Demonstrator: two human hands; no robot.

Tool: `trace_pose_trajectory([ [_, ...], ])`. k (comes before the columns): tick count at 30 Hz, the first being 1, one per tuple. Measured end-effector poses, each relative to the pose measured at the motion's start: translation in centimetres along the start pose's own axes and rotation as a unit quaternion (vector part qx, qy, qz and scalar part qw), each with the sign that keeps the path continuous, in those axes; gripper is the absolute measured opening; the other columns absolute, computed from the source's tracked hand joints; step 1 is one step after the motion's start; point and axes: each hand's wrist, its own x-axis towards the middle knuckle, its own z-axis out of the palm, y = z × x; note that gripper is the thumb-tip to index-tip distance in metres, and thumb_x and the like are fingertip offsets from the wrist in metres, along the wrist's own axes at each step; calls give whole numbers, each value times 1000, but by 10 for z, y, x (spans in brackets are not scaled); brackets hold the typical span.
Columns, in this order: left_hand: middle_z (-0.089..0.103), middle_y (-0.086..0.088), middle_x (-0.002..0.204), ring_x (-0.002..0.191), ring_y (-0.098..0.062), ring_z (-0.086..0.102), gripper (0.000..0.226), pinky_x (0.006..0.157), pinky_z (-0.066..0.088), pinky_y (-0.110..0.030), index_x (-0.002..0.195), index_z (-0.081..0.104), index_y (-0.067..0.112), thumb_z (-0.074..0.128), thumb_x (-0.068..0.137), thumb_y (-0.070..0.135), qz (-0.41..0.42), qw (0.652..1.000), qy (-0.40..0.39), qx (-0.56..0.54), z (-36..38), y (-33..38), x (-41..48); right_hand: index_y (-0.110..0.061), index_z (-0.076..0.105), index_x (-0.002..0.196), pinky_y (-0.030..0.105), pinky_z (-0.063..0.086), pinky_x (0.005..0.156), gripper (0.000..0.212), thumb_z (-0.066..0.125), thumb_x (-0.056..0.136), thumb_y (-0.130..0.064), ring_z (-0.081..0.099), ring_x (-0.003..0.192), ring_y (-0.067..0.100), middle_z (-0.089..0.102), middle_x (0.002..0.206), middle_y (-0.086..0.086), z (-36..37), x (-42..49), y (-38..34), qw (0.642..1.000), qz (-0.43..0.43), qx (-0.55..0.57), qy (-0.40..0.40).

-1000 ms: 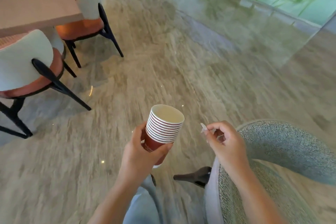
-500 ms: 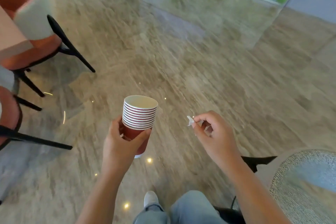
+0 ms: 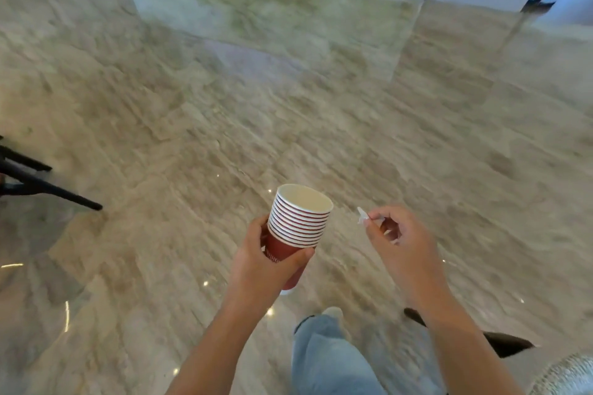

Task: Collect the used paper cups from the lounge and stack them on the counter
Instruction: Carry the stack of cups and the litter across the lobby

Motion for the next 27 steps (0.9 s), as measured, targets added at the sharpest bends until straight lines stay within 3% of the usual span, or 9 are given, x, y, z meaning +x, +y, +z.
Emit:
trace_pose_trajectory([
  [4,61,23,101,90,14,56,74,69,46,-11,117,49,37,82,52,50,45,998,-49,24,50,51,79,-27,63,82,6,39,60,5,66,81,-23,52,68,-1,61,78,-6,-46,76,15,998,34,11,52],
  [7,61,22,101,89,15,56,65,66,46,-5,111,49,43,84,55,41,69,993,-94,26,89,77,122,-31,62,77,9,39,53,7,65,81,-26,53,63,9,63,74,1,-80,117,29,990,72,33,114],
  [11,62,20,100,89,13,57,63,64,49,-11,109,50,41,85,57,35,80,986,-140,34,137,98,163,-30,63,74,7,39,49,11,66,80,-22,49,55,2,61,70,3,-108,151,54,980,110,49,159],
  [14,63,22,97,87,12,58,59,65,50,-13,105,52,43,86,58,31,77,980,-183,26,176,111,200,-28,63,77,8,41,52,8,66,80,-22,52,59,7,62,72,1,-126,178,78,972,142,32,185],
  [20,65,22,95,88,10,60,65,61,48,-6,101,53,44,79,42,54,70,966,-251,-1,257,152,295,-31,61,74,8,40,50,14,66,80,-19,52,57,6,62,68,-2,-164,254,118,951,177,17,254],
  [27,65,16,97,85,9,61,62,59,49,-8,97,54,43,77,40,53,93,947,-306,-38,363,232,426,-34,56,73,8,40,57,20,65,81,-18,51,62,4,59,70,-3,-216,383,130,936,187,-31,297],
])
